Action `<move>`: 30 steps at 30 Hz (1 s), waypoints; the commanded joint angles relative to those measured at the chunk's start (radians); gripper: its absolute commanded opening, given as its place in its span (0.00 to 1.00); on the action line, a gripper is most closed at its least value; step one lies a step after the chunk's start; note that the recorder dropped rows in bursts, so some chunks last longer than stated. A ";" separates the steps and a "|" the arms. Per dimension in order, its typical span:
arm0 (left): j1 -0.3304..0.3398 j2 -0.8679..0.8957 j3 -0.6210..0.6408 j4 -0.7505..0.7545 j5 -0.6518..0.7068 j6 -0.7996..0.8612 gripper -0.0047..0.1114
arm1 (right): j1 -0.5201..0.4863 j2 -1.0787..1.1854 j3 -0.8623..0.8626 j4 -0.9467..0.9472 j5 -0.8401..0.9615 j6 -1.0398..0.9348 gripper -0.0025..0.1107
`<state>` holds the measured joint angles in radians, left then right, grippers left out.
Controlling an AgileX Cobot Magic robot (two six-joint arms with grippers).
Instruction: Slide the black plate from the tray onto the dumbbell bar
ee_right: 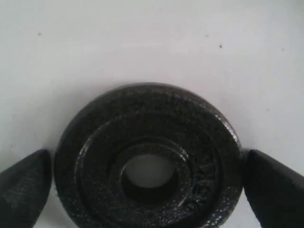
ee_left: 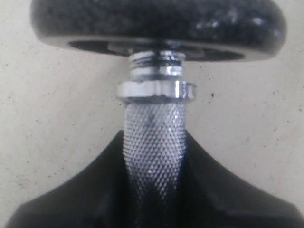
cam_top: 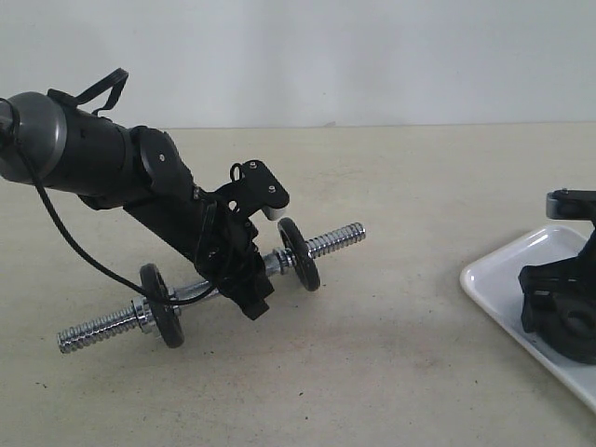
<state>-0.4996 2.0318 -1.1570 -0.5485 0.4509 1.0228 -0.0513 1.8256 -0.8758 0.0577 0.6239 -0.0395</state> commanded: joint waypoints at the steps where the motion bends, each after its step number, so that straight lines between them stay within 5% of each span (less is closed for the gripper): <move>1: -0.002 0.016 0.017 0.006 0.036 -0.009 0.08 | -0.008 0.021 0.015 0.045 0.033 -0.002 0.95; 9: -0.002 0.016 0.017 0.006 0.036 -0.009 0.08 | -0.008 0.021 0.015 0.045 0.033 -0.001 0.88; 12: -0.002 0.016 0.017 0.006 0.036 -0.009 0.08 | -0.008 0.021 0.015 0.045 0.031 0.003 0.65; 16: -0.002 0.016 0.017 0.006 0.036 -0.009 0.08 | -0.008 0.021 0.015 0.045 0.031 -0.007 0.07; 17: -0.002 0.016 0.017 0.006 0.036 -0.009 0.08 | -0.008 0.021 0.015 0.045 0.030 -0.015 0.03; 30: -0.002 0.016 0.017 -0.015 0.039 -0.010 0.08 | -0.008 0.021 0.015 0.045 0.008 -0.019 0.07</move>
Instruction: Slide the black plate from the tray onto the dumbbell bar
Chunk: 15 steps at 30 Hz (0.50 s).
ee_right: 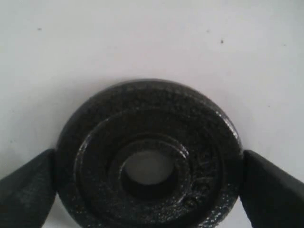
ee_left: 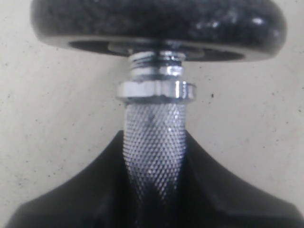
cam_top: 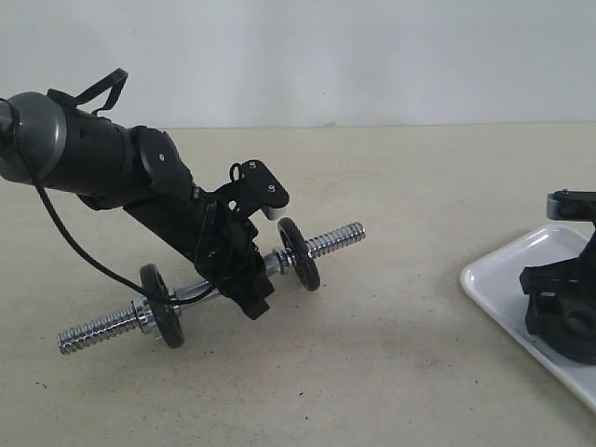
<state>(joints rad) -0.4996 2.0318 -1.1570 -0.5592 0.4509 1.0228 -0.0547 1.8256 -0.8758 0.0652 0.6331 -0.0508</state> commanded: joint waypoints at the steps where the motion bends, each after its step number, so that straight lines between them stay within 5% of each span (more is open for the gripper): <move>1: -0.002 0.016 0.017 -0.005 0.039 -0.010 0.08 | -0.004 0.021 0.015 0.038 -0.021 -0.007 0.07; 15: -0.002 0.016 0.017 -0.005 0.039 -0.010 0.08 | -0.006 0.048 0.015 0.101 -0.114 -0.213 0.02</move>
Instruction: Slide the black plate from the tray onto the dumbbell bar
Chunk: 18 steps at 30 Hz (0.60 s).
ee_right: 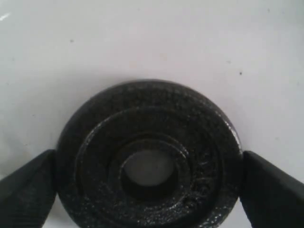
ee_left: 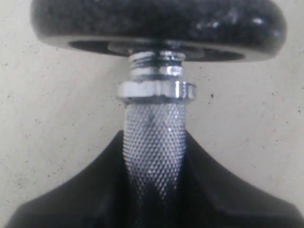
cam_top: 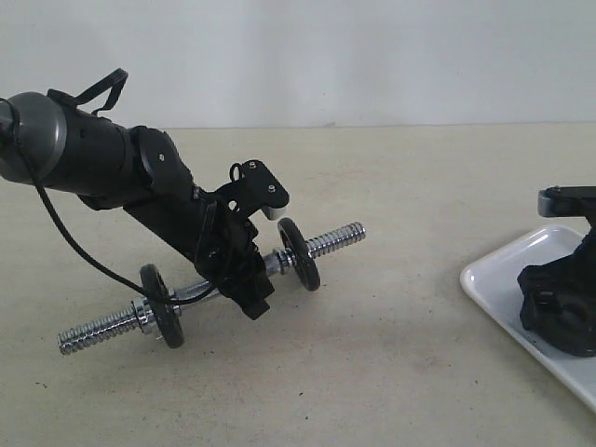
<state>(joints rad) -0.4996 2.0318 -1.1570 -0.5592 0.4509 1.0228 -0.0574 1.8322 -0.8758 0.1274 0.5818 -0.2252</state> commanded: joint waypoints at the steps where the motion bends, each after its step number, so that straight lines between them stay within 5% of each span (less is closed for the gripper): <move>1: -0.002 0.016 0.017 -0.005 0.039 -0.010 0.08 | -0.004 0.039 0.015 0.039 -0.062 -0.049 0.02; 18: -0.002 0.016 0.017 -0.030 0.043 -0.014 0.08 | -0.004 -0.307 0.015 0.041 -0.042 -0.130 0.02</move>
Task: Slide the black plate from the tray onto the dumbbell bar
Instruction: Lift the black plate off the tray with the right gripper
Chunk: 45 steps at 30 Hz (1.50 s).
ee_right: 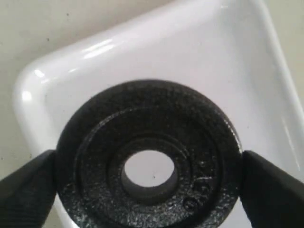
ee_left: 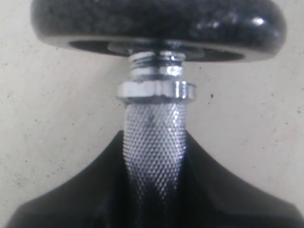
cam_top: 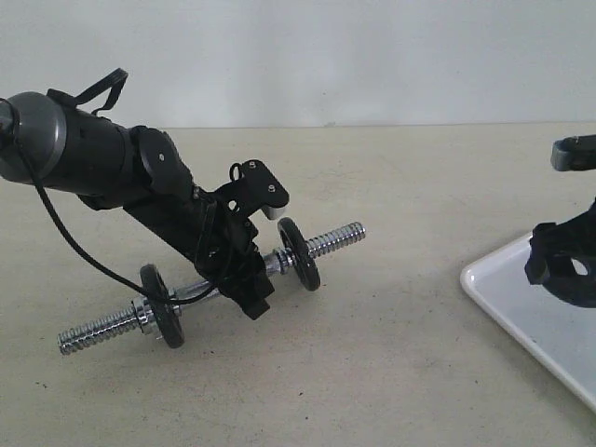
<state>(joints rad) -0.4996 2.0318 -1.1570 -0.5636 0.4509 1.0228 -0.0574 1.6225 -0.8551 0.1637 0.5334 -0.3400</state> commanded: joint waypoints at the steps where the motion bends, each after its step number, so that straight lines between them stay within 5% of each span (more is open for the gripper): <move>1: -0.002 0.016 0.017 -0.026 0.043 -0.014 0.08 | -0.004 -0.121 -0.005 0.005 0.012 -0.027 0.02; 5: -0.002 0.016 0.017 -0.026 0.043 -0.014 0.08 | -0.004 -0.223 -0.005 0.043 0.031 -0.102 0.02; 15: -0.002 0.016 0.017 -0.023 0.058 0.051 0.08 | -0.004 -0.333 -0.022 0.568 0.211 -0.678 0.02; 45: -0.002 -0.151 0.017 -0.084 0.077 0.185 0.08 | -0.004 -0.333 -0.044 0.845 0.416 -1.084 0.02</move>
<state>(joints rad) -0.4996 1.9591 -1.1204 -0.6068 0.5476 1.2030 -0.0574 1.3071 -0.8832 0.9460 0.9396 -1.4077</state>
